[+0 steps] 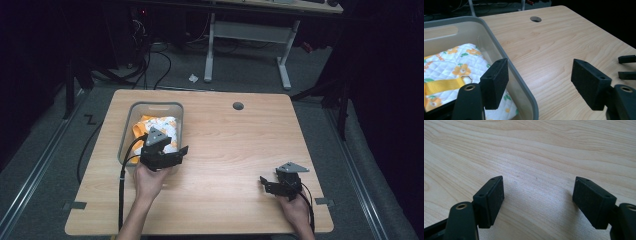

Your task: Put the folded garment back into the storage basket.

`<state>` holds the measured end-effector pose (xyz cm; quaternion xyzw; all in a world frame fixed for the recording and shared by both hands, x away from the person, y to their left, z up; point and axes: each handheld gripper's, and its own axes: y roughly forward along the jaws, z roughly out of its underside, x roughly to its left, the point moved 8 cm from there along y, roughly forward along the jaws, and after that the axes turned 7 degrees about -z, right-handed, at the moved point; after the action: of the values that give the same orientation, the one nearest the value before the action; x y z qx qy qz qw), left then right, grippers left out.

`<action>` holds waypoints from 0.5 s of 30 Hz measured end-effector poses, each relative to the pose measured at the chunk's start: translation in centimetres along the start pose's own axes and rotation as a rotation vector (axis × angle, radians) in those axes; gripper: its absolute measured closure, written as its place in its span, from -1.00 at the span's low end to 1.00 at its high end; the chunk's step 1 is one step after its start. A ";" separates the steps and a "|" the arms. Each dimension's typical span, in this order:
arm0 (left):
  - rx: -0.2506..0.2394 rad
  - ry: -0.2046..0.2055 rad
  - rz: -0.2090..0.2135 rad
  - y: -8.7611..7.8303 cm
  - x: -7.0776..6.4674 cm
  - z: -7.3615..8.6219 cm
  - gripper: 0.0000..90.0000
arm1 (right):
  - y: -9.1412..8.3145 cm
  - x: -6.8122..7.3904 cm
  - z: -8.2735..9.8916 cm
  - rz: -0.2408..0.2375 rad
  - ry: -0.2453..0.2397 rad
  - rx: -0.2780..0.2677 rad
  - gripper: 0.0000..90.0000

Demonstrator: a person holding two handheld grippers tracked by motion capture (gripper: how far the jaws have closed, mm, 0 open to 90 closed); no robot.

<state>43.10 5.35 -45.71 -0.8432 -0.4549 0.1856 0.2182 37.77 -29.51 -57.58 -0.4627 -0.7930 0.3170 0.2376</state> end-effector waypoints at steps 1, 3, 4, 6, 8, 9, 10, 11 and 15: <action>0.001 0.001 0.002 0.0 -0.1 0.1 -0.32 | 0.0 0.0 0.0 0.000 0.000 0.000 -0.44; 0.000 -0.001 0.008 0.0 -0.4 0.2 -0.32 | 0.0 0.0 0.0 0.000 0.000 0.000 -0.44; -0.001 -0.003 0.012 0.0 -0.5 0.2 -0.32 | 0.0 0.0 0.0 0.000 0.000 0.000 -0.44; 0.005 -0.004 0.017 0.1 -0.7 0.4 -0.32 | 0.0 0.0 0.0 0.000 0.000 0.000 -0.44; 0.006 -0.006 0.021 0.2 -0.9 0.5 -0.31 | 0.0 0.0 0.0 0.000 0.000 0.000 -0.43; 0.008 -0.007 0.023 0.2 -1.0 0.6 -0.31 | 0.0 0.0 0.0 0.001 0.001 0.000 -0.43; 0.011 -0.007 0.027 0.2 -1.1 0.7 -0.31 | 0.0 0.0 0.0 0.001 0.001 -0.001 -0.43; 0.012 -0.009 0.028 0.3 -1.2 0.8 -0.31 | 0.0 0.0 0.0 0.001 0.001 -0.001 -0.44; 0.019 -0.011 0.040 0.4 -1.6 1.1 -0.31 | 0.0 0.0 0.0 0.001 0.001 -0.001 -0.43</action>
<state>42.00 4.06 -46.66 -0.8491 -0.4372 0.1988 0.2200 37.77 -29.50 -57.58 -0.4633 -0.7928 0.3167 0.2378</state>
